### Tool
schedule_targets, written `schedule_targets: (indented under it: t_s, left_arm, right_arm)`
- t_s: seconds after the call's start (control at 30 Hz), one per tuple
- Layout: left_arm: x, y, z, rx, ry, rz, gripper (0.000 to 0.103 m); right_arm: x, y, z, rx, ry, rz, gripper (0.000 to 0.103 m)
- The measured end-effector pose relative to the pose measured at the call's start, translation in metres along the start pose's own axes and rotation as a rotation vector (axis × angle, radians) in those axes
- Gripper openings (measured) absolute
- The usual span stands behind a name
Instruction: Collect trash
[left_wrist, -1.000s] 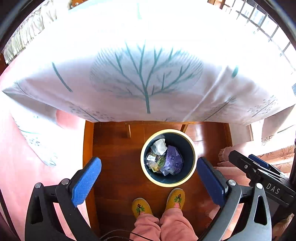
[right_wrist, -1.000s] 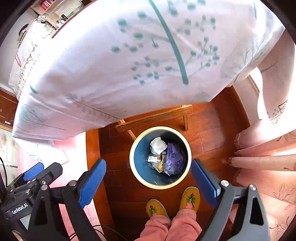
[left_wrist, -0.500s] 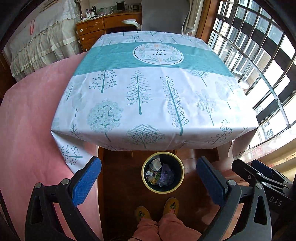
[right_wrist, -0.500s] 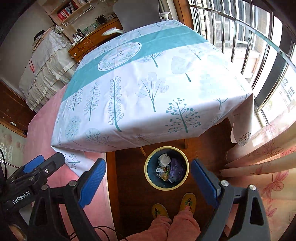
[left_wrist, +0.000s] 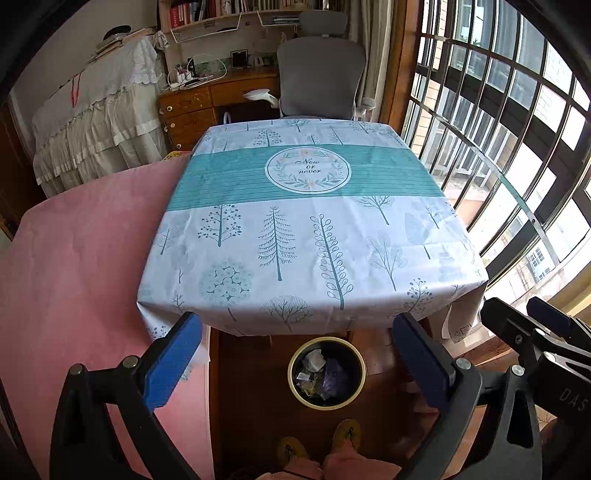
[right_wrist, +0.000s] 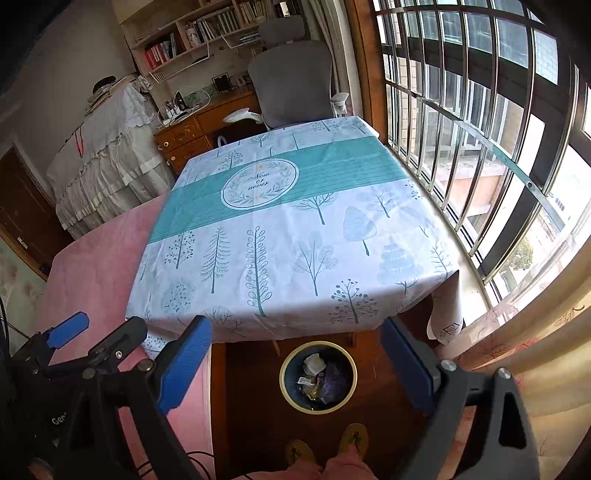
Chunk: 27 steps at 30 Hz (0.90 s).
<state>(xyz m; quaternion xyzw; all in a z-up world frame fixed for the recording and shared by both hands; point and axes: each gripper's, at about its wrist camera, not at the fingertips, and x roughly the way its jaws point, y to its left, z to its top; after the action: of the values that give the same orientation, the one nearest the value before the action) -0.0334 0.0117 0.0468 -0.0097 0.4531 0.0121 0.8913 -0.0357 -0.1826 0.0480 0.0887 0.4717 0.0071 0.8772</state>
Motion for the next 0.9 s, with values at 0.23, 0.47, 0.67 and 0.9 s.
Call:
schedule_targets:
  t_s: [0.23, 0.47, 0.67, 0.9]
  left_arm:
    - [-0.004, 0.006, 0.001, -0.015, -0.017, 0.024, 0.102]
    - [0.003, 0.008, 0.005, -0.032, -0.014, 0.035, 0.102]
    - [0.009, 0.008, 0.008, -0.035, -0.002, 0.041, 0.102]
    - [0.02, 0.008, 0.01, -0.038, 0.022, 0.044, 0.102]
  right_arm:
    - [-0.006, 0.011, 0.005, -0.05, -0.044, -0.018, 0.094]
    - [0.002, 0.016, 0.012, -0.071, -0.039, -0.043, 0.094]
    - [0.006, 0.017, 0.014, -0.071, -0.033, -0.047, 0.094]
    - [0.018, 0.013, 0.017, -0.073, -0.013, -0.049, 0.094]
